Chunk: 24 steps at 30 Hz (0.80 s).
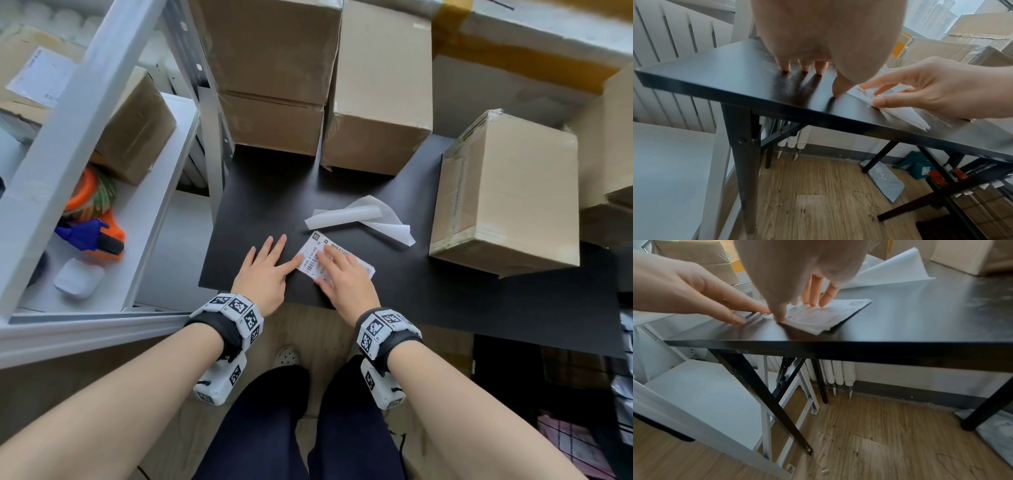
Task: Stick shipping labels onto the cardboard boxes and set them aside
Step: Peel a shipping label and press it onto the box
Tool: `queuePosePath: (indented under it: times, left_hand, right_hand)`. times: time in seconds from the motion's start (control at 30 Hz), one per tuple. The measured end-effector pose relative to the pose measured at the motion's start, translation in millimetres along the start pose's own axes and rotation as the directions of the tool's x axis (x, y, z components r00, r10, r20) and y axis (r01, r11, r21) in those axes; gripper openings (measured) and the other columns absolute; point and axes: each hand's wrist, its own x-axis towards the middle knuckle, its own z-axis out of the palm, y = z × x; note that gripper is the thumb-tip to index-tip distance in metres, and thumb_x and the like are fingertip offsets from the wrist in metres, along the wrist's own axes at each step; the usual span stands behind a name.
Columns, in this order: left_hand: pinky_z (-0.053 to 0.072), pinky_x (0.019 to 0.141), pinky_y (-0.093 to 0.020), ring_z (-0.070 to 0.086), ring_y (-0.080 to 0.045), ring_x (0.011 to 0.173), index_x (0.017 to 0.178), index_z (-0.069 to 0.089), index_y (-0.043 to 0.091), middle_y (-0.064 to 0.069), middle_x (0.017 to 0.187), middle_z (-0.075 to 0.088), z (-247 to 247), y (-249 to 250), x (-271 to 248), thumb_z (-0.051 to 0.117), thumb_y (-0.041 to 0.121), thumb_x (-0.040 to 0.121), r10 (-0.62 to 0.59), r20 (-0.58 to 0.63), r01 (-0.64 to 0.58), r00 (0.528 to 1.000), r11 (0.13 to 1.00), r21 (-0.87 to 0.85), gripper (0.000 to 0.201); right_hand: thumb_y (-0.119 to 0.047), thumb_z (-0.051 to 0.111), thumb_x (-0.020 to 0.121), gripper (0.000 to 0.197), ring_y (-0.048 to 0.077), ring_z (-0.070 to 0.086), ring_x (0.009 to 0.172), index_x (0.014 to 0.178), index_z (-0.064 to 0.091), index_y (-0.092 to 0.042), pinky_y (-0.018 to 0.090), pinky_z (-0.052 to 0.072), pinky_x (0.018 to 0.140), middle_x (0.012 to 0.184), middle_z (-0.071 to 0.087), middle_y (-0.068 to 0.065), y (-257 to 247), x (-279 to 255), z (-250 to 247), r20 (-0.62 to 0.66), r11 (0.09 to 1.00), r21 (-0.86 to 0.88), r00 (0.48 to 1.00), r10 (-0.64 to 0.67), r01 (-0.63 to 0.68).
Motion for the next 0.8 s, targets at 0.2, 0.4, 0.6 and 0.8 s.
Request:
queuePosePath:
  times: [0.2,0.4,0.6,0.8]
  left_hand:
    - [0.002,0.120,-0.040,-0.005,-0.022,0.147,0.149,0.011,0.030,0.000,0.160,-0.003,1.0,2.7,0.9,0.030,0.022,0.099,-0.019,-0.013,0.019,1.000,1.000,-0.009,0.054]
    - [0.029,0.109,-0.033,0.033,-0.020,0.135,0.133,0.049,0.014,-0.004,0.144,0.041,-2.4,9.9,4.2,0.041,0.023,0.097,-0.082,-0.238,0.019,0.968,0.967,-0.252,0.038]
    - [0.051,0.078,-0.035,0.063,-0.021,0.079,0.087,0.068,0.014,-0.003,0.084,0.070,-13.3,24.6,19.3,0.045,0.037,0.095,-0.317,0.026,0.227,0.948,0.619,-0.752,0.033]
    - [0.053,0.059,-0.019,0.064,-0.012,0.058,0.097,0.065,0.003,-0.014,0.091,0.069,-36.1,42.8,29.4,0.051,0.019,0.094,-0.390,0.278,0.342,0.878,0.103,-0.934,0.022]
  right_hand:
    - [-0.013,0.053,0.084,0.031,0.033,0.067,0.096,0.109,0.065,0.002,0.038,0.058,0.073,0.113,0.066,0.018,5.2,15.2,-7.3,-0.004,0.991,-0.089,0.995,-0.099,0.099]
    - [-0.009,0.044,0.075,0.023,0.024,0.069,0.079,0.078,0.066,-0.004,0.027,0.053,0.056,0.091,0.070,0.011,4.7,17.6,-16.1,-0.005,0.933,-0.293,0.976,-0.218,0.207]
    - [-0.003,0.059,0.083,0.015,0.033,0.065,0.092,0.097,0.061,0.002,0.036,0.051,0.065,0.109,0.065,0.017,0.5,16.9,-28.6,0.055,0.974,-0.210,0.996,-0.077,0.087]
    - [-0.009,0.046,0.092,0.021,0.032,0.057,0.111,0.108,0.056,0.000,0.041,0.050,0.076,0.126,0.057,0.016,2.9,12.2,-44.6,0.125,0.982,-0.153,0.988,-0.091,0.110]
